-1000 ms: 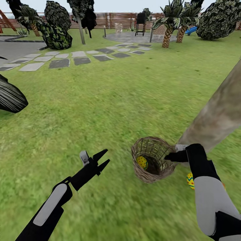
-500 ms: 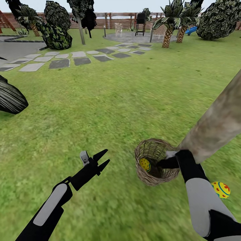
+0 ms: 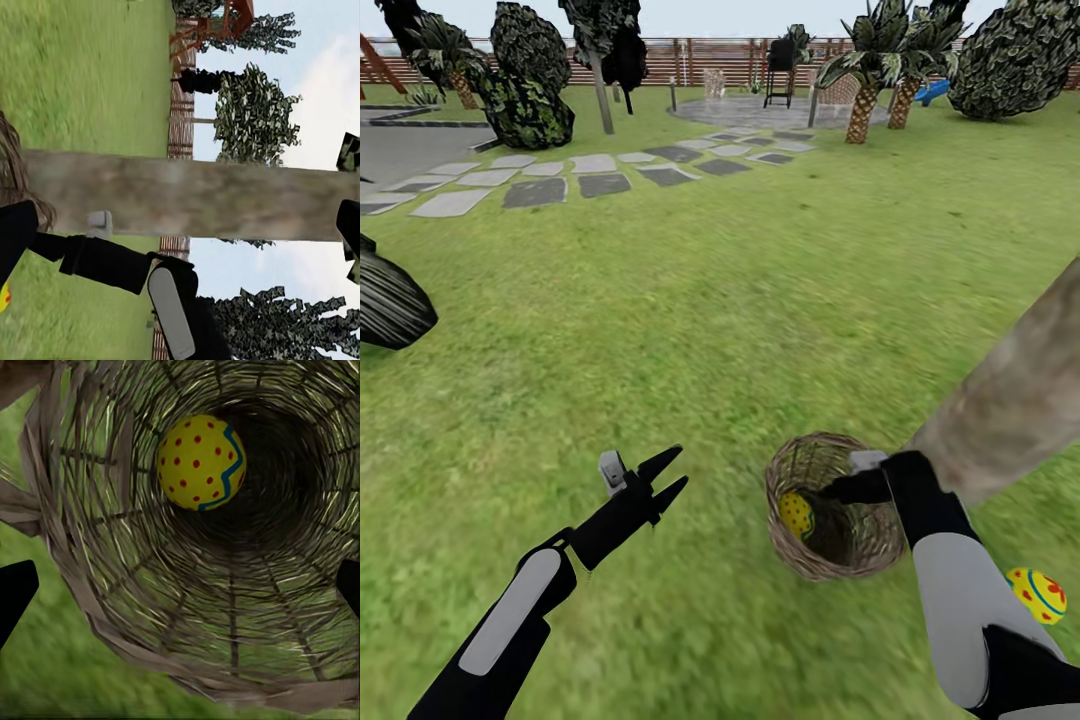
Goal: Take the three Easter eggs out of the wicker basket on the lawn in the garden, then place them on the lawn next to a single tree (choose any tree) so that all three eggs are next to the same tree and none are left in the basket.
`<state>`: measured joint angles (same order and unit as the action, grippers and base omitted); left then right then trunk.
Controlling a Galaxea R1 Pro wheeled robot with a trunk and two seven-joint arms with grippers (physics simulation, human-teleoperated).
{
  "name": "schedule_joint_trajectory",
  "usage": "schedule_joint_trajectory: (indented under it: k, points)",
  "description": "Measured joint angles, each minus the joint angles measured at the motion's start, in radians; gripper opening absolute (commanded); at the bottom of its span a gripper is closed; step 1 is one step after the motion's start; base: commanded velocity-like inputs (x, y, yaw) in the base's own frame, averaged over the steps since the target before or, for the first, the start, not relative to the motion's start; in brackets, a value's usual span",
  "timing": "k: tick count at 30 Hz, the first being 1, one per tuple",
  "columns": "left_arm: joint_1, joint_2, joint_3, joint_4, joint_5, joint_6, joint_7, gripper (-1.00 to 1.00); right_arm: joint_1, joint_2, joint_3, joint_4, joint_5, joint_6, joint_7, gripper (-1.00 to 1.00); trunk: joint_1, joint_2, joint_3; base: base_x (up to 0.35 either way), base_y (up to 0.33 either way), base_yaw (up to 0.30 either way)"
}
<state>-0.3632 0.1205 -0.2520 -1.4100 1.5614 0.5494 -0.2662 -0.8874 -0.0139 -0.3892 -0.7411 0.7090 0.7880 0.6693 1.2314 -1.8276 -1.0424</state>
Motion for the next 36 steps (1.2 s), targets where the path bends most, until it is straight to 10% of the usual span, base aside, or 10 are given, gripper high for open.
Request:
schedule_joint_trajectory:
  k: [19, 36]
  points:
    - [0.000, 0.000, 0.000, 0.000, 0.000, 0.000, 0.000, 1.00, 0.000, -0.001, 0.004, 0.212, 0.006, -0.099, -0.121, 1.00, 0.001, 0.000, 0.000, 0.237, 0.000, 0.000]
    - [0.000, 0.000, 0.000, 0.000, -0.001, 0.000, 0.000, 1.00, -0.001, -0.001, 0.004, 0.212, 0.005, -0.183, -0.131, 1.00, 0.066, -0.119, -0.053, 0.001, 0.000, 0.000]
